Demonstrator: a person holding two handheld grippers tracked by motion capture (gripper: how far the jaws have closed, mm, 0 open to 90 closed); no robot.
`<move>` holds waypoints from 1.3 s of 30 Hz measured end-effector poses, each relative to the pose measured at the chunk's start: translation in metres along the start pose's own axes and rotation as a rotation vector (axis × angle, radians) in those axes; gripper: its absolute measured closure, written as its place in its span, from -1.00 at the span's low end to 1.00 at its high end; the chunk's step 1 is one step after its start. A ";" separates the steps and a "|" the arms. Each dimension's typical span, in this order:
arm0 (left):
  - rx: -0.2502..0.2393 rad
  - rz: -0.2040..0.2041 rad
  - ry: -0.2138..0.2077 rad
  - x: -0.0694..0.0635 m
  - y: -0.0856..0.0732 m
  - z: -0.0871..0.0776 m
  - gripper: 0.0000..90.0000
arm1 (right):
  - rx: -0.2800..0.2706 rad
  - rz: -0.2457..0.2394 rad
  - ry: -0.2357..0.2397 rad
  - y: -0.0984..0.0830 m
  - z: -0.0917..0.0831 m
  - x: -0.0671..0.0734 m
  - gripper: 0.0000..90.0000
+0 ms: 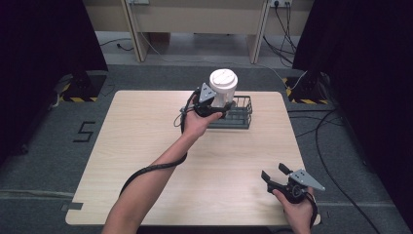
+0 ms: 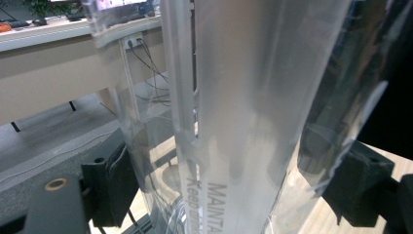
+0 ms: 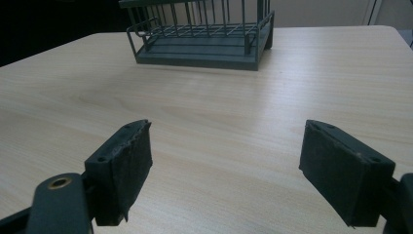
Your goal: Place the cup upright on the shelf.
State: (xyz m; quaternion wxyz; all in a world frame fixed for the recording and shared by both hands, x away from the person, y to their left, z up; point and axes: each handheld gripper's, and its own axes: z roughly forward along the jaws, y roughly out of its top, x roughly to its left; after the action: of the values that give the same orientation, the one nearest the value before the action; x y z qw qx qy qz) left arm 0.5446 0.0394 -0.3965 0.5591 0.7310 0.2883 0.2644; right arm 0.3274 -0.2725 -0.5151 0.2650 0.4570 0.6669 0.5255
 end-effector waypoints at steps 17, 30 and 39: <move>0.019 -0.010 0.040 0.012 0.008 0.019 -0.60 | 0.006 0.009 0.005 0.000 0.000 0.000 -0.56; 0.033 -0.022 0.062 0.018 0.007 0.035 -0.60 | 0.000 0.010 0.005 0.000 -0.001 0.000 -0.56; 0.041 -0.035 0.066 0.018 0.002 0.044 -0.60 | 0.000 0.003 0.007 0.000 0.000 0.000 -0.56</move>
State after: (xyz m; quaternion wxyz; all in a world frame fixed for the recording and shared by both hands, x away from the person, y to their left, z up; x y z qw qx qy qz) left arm 0.5886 0.0229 -0.4035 0.5386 0.7282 0.3246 0.2725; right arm 0.3272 -0.2729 -0.5149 0.2620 0.4561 0.6671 0.5275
